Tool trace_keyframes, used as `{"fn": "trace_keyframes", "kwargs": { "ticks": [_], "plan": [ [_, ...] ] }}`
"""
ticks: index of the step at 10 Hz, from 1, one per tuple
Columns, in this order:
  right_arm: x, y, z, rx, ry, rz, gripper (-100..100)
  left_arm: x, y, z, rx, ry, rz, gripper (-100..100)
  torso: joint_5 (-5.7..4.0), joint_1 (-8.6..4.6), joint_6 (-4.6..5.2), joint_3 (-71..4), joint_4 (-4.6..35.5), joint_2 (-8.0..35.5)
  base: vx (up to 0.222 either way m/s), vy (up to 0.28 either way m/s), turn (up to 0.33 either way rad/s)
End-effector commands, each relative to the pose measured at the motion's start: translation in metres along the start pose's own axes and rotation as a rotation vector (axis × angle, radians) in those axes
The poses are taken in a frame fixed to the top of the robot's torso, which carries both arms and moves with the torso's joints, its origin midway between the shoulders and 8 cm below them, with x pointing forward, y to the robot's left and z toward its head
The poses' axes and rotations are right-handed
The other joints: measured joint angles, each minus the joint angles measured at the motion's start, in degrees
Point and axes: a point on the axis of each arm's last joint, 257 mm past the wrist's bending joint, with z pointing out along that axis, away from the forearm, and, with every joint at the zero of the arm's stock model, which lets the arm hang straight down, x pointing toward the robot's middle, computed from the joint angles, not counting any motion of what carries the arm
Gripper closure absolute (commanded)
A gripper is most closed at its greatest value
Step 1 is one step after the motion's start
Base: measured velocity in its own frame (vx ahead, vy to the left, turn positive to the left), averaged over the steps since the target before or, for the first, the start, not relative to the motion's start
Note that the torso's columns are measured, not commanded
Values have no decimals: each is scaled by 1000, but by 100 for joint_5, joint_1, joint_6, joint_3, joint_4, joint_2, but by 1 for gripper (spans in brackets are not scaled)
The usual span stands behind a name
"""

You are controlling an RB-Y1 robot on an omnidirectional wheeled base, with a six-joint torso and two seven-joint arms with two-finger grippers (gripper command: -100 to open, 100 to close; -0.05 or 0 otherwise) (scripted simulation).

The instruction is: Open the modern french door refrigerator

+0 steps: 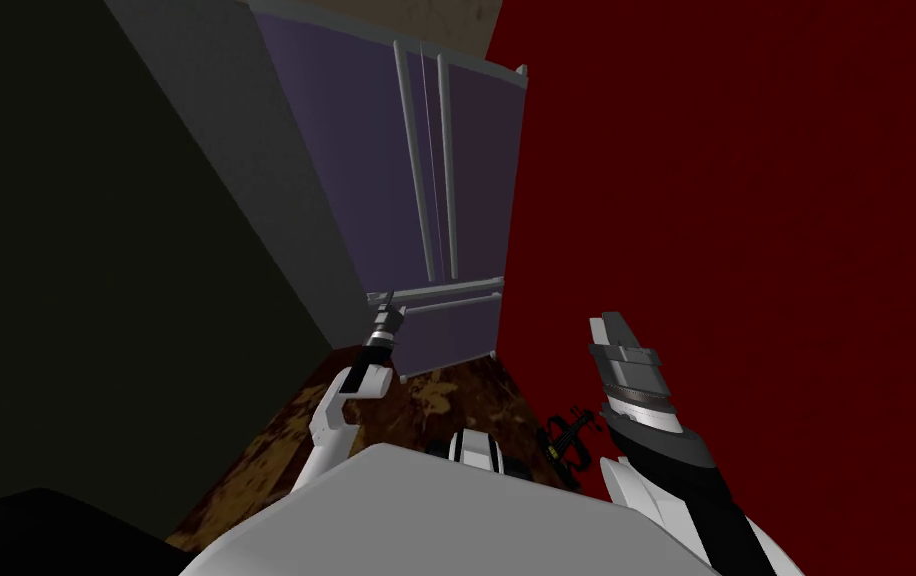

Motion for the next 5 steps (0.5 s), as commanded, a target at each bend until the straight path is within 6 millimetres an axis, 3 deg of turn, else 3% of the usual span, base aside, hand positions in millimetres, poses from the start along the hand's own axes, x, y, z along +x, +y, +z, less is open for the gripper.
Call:
{"fn": "trace_keyframes", "kwargs": {
  "ticks": [1, 5],
  "plan": [
    [0, 0, 0, 0, 0, 0, 0, -22, 3, 19, -25, -55, -54, -100, -1, -2, -2, -3, -2, -4, 64, -11, -153],
    [0, 0, 0, 0, 0, 0, 0, -40, 9, 33, -58, -110, -106, -100, 0, -1, 0, 0, 0, 0, 46, -8, -75]
  ]
}}
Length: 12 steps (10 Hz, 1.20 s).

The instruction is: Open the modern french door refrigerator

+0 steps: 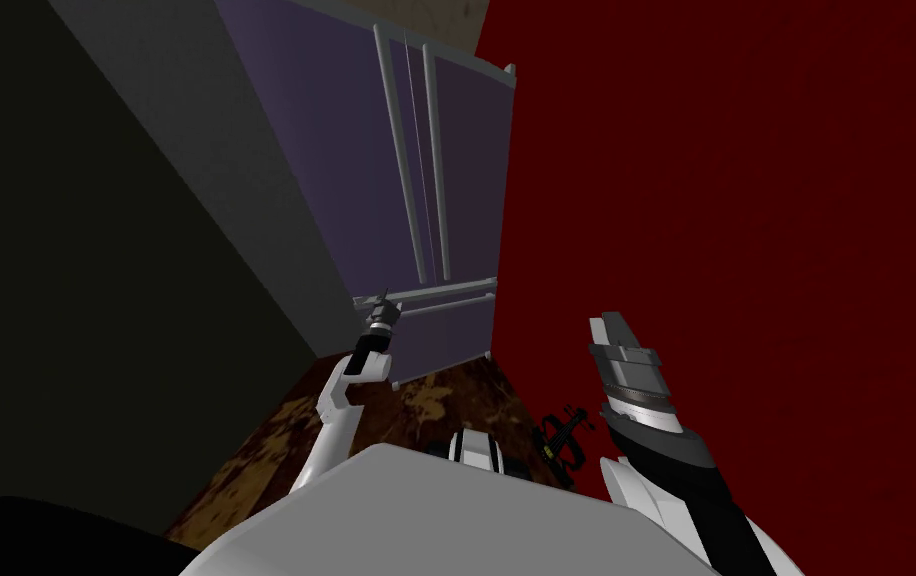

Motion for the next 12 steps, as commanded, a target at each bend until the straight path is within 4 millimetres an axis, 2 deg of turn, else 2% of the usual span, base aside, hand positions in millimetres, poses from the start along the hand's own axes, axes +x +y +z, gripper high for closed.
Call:
{"fn": "trace_keyframes", "kwargs": {
  "ticks": [1, 2, 7, 12],
  "plan": [
    [0, 0, 0, 0, 0, 0, 0, -13, 2, 12, -26, -47, -46, -100, 0, 1, -3, 1, 0, 4, 34, -13, -72],
    [0, 0, 0, 0, 0, 0, 0, -14, 2, 12, -28, -48, -46, -100, 1, 3, -1, 3, 1, 6, 26, -10, -50],
    [0, 0, 0, 0, 0, 0, 0, -48, 8, 38, -71, -165, -176, -100, 1, 4, -1, 0, 0, 1, 44, -9, -99],
    [0, 0, 0, 0, 0, 0, 0, -71, 20, 51, -114, -262, -288, -100, 1, 4, -3, 1, 0, 3, 37, -7, -78]
  ]
}}
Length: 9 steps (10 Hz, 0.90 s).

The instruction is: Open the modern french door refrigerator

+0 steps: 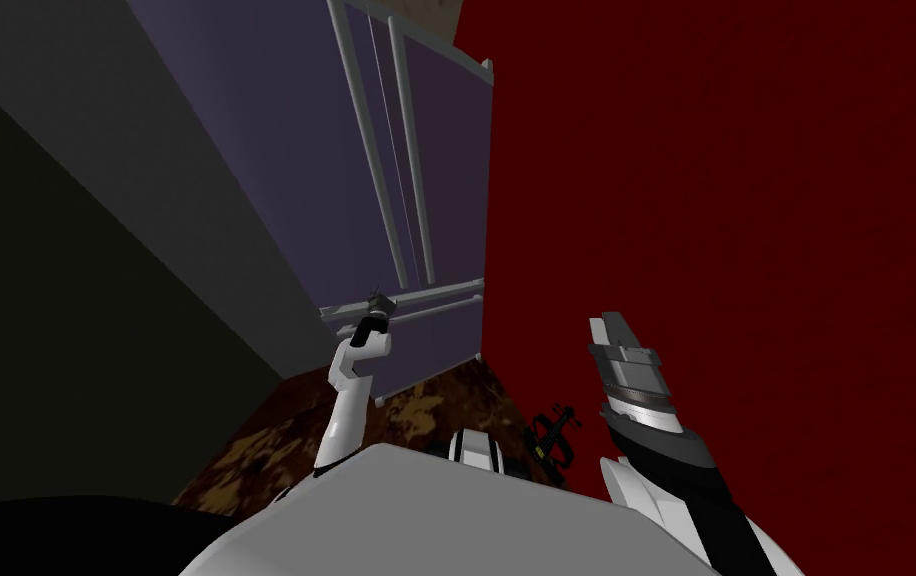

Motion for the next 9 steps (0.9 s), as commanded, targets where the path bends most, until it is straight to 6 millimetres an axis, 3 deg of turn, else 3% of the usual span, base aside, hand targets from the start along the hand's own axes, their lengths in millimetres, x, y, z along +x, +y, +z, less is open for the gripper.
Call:
{"fn": "trace_keyframes", "kwargs": {
  "ticks": [1, 9],
  "plan": [
    [0, 0, 0, 0, 0, 0, 0, -14, 2, 13, -25, -64, -82, -100, 0, 0, 3, 1, 0, 1, 43, -3, -135],
    [0, 0, 0, 0, 0, 0, 0, -43, 6, 37, -79, -216, -288, -100, 1, 1, 2, 2, 1, 3, 43, -4, -82]
  ]
}}
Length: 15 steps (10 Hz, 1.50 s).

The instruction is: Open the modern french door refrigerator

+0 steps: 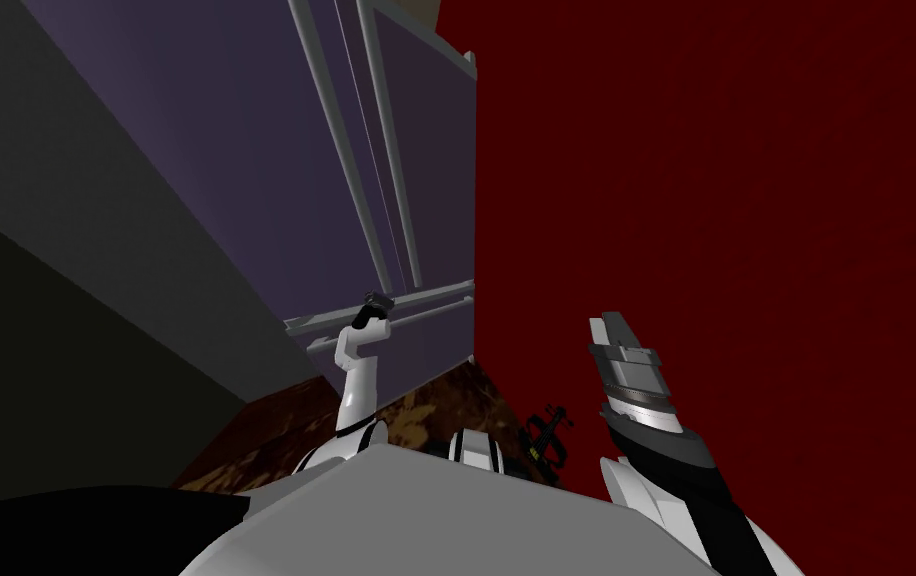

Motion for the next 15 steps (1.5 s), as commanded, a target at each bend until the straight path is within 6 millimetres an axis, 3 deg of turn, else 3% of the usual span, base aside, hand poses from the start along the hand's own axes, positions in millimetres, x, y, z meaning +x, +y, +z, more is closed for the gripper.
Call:
{"fn": "trace_keyframes", "kwargs": {
  "ticks": [1, 5, 6, 8, 15],
  "plan": [
    [0, 0, 0, 0, 0, 0, 0, -5, -3, 7, -11, -40, -57, -100, 0, -2, 0, 0, 0, 0, 29, -1, -47],
    [0, 0, 0, 0, 0, 0, 0, -4, -8, 9, -8, -48, -69, -100, 0, 5, 0, -12, -5, -22, 48, 10, -33],
    [0, 0, 0, 0, 0, 0, 0, -4, -8, 9, -9, -49, -69, 100, 1, 1, 0, -8, -5, -10, 10, 7, 32],
    [0, 0, 0, 0, 0, 0, 0, 19, 7, 11, -45, -3, -73, 100, 3, -5, 26, 8, -7, 15, -175, 91, -64],
    [0, 0, 0, 0, 0, 0, 0, 94, 75, 5, -199, 144, -86, 100, -6, -16, 1, -1, 0, 0, -304, 156, -106]
  ]
}}
